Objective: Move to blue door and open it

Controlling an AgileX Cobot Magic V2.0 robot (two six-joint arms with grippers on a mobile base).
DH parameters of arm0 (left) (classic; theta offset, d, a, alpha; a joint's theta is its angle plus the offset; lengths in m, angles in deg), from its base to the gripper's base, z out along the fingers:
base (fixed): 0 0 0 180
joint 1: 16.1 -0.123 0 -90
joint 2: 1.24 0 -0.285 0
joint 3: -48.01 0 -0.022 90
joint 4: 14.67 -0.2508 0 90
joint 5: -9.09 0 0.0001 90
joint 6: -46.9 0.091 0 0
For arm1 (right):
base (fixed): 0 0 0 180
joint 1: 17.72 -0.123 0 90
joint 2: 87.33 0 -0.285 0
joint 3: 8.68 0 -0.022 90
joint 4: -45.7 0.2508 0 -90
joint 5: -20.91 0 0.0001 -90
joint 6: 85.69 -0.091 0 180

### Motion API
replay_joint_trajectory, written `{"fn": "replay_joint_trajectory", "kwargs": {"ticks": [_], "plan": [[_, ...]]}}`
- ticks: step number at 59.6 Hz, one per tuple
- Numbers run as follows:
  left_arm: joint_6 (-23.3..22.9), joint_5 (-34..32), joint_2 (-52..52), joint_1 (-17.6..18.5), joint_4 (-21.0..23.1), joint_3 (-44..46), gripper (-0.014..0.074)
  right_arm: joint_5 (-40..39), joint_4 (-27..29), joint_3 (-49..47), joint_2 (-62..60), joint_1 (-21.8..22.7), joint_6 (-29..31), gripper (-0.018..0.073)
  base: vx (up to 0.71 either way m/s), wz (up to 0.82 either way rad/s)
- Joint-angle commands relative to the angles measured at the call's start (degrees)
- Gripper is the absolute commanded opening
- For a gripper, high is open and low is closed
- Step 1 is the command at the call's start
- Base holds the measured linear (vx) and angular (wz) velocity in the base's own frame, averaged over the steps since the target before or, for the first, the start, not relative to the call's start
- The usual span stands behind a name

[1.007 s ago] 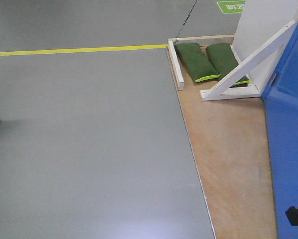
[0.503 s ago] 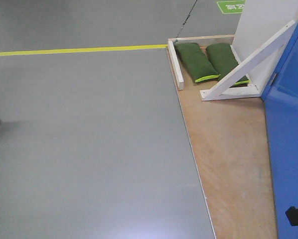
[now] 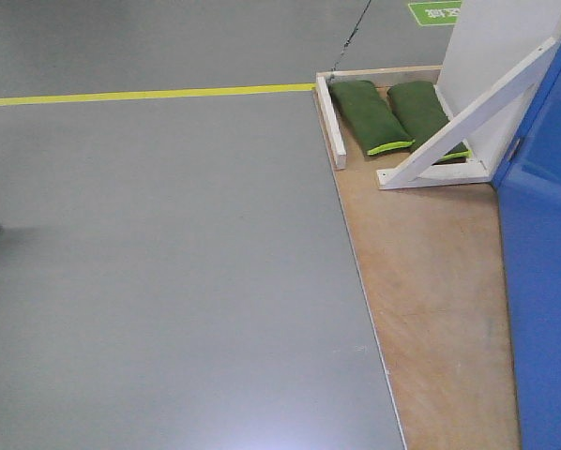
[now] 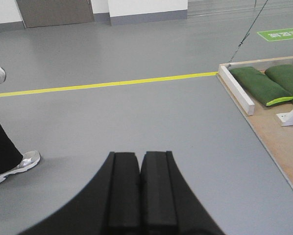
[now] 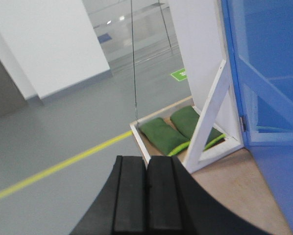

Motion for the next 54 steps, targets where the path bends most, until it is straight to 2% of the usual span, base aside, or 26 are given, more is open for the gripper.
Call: {"fn": "replay_joint_trajectory", "kwargs": {"ticks": [1,9,14,37,46,54], "plan": [[-0.18,-4.48,0.8,-0.06,0.0,-0.24,0.007,-4.93,6.73,-8.03,6.01,2.81,0.0,0.0006,0.0,0.0],[-0.18,-4.48,0.8,-0.06,0.0,-0.24,0.007,-5.06,17.02,-15.52,12.36,8.33,0.0,0.0006,0.0,0.0],[-0.18,-4.48,0.8,-0.06,0.0,-0.24,0.007,-6.01,25.09,-17.83,15.67,13.46,0.0,0.0006,0.0,0.0],[-0.18,-4.48,0.8,-0.06,0.0,-0.24,0.007,-9.22,56.25,-18.98,22.17,40.72,0.0,0.0006,0.0,0.0],[-0.18,-4.48,0.8,-0.06,0.0,-0.24,0.007,-9.68,61.88,-19.92,27.99,47.74,0.0,0.0006,0.0,0.0],[-0.18,-4.48,0.8,-0.06,0.0,-0.24,0.007,-9.84,62.96,-24.24,34.39,49.59,0.0,0.0006,0.0,0.0]]}}
